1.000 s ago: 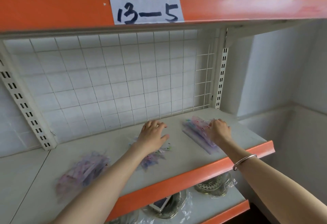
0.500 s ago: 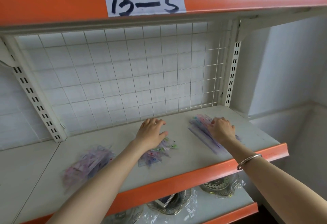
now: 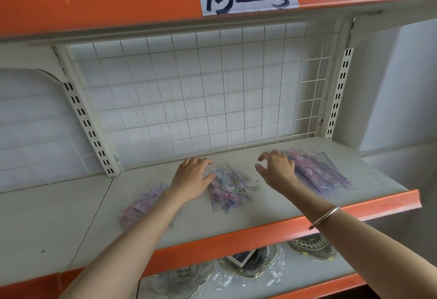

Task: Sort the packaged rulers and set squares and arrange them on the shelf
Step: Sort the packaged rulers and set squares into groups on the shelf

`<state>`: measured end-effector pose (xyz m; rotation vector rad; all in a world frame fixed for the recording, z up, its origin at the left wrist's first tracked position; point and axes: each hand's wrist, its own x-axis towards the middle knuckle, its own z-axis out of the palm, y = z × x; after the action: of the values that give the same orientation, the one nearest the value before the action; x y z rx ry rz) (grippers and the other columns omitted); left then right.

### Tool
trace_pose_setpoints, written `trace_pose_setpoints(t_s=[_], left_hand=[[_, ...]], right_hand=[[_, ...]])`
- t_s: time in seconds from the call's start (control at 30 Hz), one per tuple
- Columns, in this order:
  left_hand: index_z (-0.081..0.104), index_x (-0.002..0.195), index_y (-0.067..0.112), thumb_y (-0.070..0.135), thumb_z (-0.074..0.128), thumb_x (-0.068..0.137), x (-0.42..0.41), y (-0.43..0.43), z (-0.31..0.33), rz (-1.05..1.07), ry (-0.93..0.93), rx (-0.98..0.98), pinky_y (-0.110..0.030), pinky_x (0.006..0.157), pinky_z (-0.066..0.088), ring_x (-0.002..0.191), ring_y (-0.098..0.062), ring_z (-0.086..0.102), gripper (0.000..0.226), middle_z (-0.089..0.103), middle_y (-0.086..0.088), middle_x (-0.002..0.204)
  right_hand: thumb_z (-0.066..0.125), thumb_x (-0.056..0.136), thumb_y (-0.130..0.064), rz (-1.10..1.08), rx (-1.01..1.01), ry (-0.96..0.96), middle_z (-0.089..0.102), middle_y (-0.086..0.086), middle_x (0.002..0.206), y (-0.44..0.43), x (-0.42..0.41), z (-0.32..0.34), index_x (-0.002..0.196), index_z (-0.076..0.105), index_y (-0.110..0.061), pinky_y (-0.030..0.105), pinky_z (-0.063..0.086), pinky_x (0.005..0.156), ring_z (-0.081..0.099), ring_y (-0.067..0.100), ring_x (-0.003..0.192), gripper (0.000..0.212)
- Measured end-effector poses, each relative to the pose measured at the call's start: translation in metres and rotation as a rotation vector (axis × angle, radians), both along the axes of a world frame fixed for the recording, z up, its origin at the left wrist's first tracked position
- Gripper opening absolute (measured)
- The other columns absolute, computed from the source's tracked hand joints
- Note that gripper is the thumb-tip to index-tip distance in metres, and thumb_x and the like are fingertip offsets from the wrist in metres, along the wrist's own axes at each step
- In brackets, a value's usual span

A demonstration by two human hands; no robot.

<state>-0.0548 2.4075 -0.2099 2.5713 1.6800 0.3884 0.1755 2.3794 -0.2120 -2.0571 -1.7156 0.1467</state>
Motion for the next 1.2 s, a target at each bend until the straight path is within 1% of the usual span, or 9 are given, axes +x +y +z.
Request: trace_pose_setpoints(t_s=[0.2,0.3,0.4,0.57,0.7,0.8,1.03,1.13,1.2], left_hand=[[0.043,0.137,0.023,0.043,0.051,0.094,-0.075,-0.007,-0.006,0.075,-0.008,-0.070,-0.029,0.105,0.024,0.128,-0.025,0.034,0.048,0.043,-0.003,0.140],[0.040,0.139,0.030,0.076,0.039,0.070,-0.100,-0.017,-0.004,0.074,-0.028,-0.184,-0.031,0.106,0.024,0.131,-0.023,0.030,0.083,0.040,0.000,0.142],[0.034,0.140,0.040,0.090,0.031,0.046,-0.115,-0.023,-0.006,0.101,0.019,-0.221,-0.037,0.112,0.019,0.137,-0.021,0.024,0.107,0.034,0.005,0.148],[0.017,0.143,0.051,0.076,0.066,0.062,-0.125,-0.033,-0.021,0.136,-0.026,-0.393,-0.053,0.113,0.020,0.145,-0.023,-0.001,0.098,0.007,0.004,0.158],[0.018,0.145,0.047,0.066,0.071,0.068,-0.124,-0.032,-0.026,0.150,-0.131,-0.389,-0.048,0.116,0.014,0.145,-0.025,-0.007,0.095,0.002,0.001,0.159],[0.016,0.145,0.049,0.064,0.070,0.069,-0.127,-0.033,-0.035,0.165,-0.174,-0.361,-0.046,0.117,0.009,0.144,-0.031,-0.003,0.095,-0.002,0.001,0.158],[0.020,0.145,0.048,0.076,0.061,0.057,-0.131,-0.039,-0.050,0.168,-0.193,-0.162,-0.040,0.111,0.024,0.136,-0.031,0.028,0.101,0.009,0.001,0.156],[0.020,0.144,0.048,0.087,0.051,0.040,-0.134,-0.041,-0.051,0.168,-0.245,-0.175,-0.041,0.112,0.023,0.137,-0.029,0.028,0.116,0.011,0.002,0.157],[0.020,0.142,0.051,0.084,0.063,0.040,-0.137,-0.038,-0.047,0.148,-0.320,-0.241,-0.043,0.113,0.022,0.140,-0.029,0.025,0.115,0.008,0.002,0.157]], right_hand=[[0.048,0.095,-0.037,0.199,0.023,-0.013,0.047,0.005,0.134,-0.002,-0.075,0.007,0.125,0.054,-0.020,0.037,0.025,0.100,0.038,0.024,0.126,0.035],[0.049,0.094,-0.037,0.279,0.012,0.001,0.048,0.005,0.133,0.001,-0.113,0.007,0.125,0.054,-0.020,0.035,0.026,0.101,0.038,0.024,0.125,0.036],[0.054,0.093,-0.036,0.379,-0.019,0.072,0.050,0.008,0.129,0.001,-0.145,0.003,0.124,0.055,-0.016,0.033,0.031,0.101,0.042,0.025,0.122,0.037],[0.051,0.095,-0.033,0.406,-0.131,0.172,0.048,0.011,0.133,-0.005,-0.187,-0.005,0.132,0.050,-0.013,0.030,0.032,0.102,0.043,0.025,0.126,0.043],[0.043,0.098,-0.025,0.375,-0.189,0.145,0.047,0.012,0.136,-0.010,-0.212,-0.011,0.133,0.049,-0.013,0.036,0.036,0.101,0.045,0.032,0.122,0.038],[0.047,0.095,-0.024,0.310,-0.165,0.258,0.052,0.014,0.132,-0.011,-0.223,-0.017,0.136,0.044,-0.014,0.035,0.033,0.102,0.046,0.032,0.123,0.042],[0.055,0.087,-0.019,0.236,-0.164,0.430,0.061,0.015,0.120,-0.010,-0.234,-0.020,0.133,0.047,-0.018,0.035,0.038,0.101,0.052,0.029,0.117,0.046],[0.061,0.082,-0.015,0.228,-0.177,0.517,0.063,0.009,0.108,-0.009,-0.235,-0.014,0.126,0.052,-0.020,0.031,0.047,0.088,0.058,0.024,0.104,0.046],[0.067,0.078,-0.012,0.219,-0.210,0.573,0.059,0.000,0.091,-0.006,-0.237,-0.009,0.120,0.055,-0.019,0.025,0.046,0.070,0.056,0.020,0.092,0.044]])
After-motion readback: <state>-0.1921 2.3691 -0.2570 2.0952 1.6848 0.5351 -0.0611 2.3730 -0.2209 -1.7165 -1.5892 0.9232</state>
